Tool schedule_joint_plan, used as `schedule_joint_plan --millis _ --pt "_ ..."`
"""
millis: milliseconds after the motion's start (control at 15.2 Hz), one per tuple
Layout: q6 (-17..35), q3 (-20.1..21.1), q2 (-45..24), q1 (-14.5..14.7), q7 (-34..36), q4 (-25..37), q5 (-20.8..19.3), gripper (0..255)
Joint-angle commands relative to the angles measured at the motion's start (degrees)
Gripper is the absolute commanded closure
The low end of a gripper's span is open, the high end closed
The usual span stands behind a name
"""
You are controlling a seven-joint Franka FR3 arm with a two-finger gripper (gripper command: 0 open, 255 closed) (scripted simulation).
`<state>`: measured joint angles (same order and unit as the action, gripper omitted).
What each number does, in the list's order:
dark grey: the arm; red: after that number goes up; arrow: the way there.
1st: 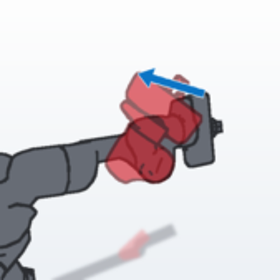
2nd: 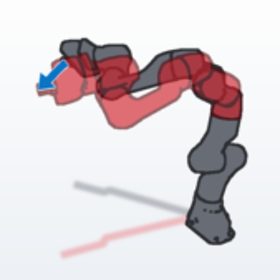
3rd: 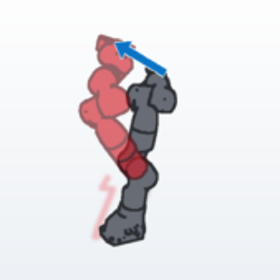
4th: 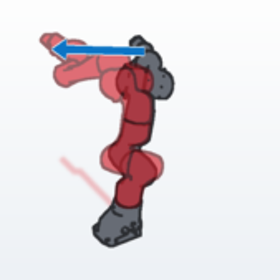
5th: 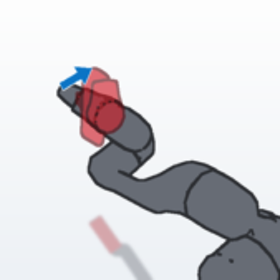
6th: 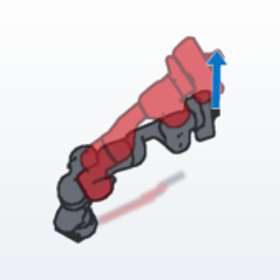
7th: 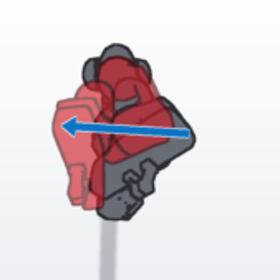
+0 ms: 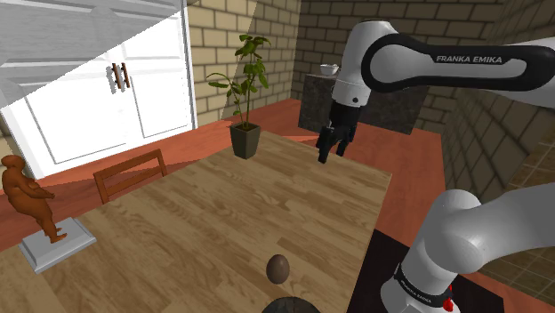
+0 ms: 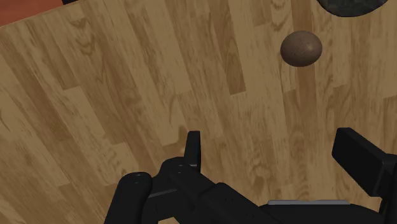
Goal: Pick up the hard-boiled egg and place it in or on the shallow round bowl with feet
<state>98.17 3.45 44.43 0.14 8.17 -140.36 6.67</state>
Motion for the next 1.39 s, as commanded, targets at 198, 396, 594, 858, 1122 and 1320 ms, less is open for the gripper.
schedule_joint_plan --millis 198,396,594,858,1122,1320 --pt "4.8 2.3 0.8 0.1 4.5 -5.4 2.7 0" --pt "9.9 5.0 0.7 0.6 8.9 -10.3 5.8 0" --pt "15.6 7.9 -0.4 1.3 13.3 -14.4 9.1 0" --pt "24.2 12.1 -4.0 2.7 19.1 -18.7 14.1 0" --pt "33.9 16.7 -10.2 4.3 24.5 -21.2 19.3 0" --pt "42.0 20.1 -16.8 5.4 28.3 -21.8 23.1 0"
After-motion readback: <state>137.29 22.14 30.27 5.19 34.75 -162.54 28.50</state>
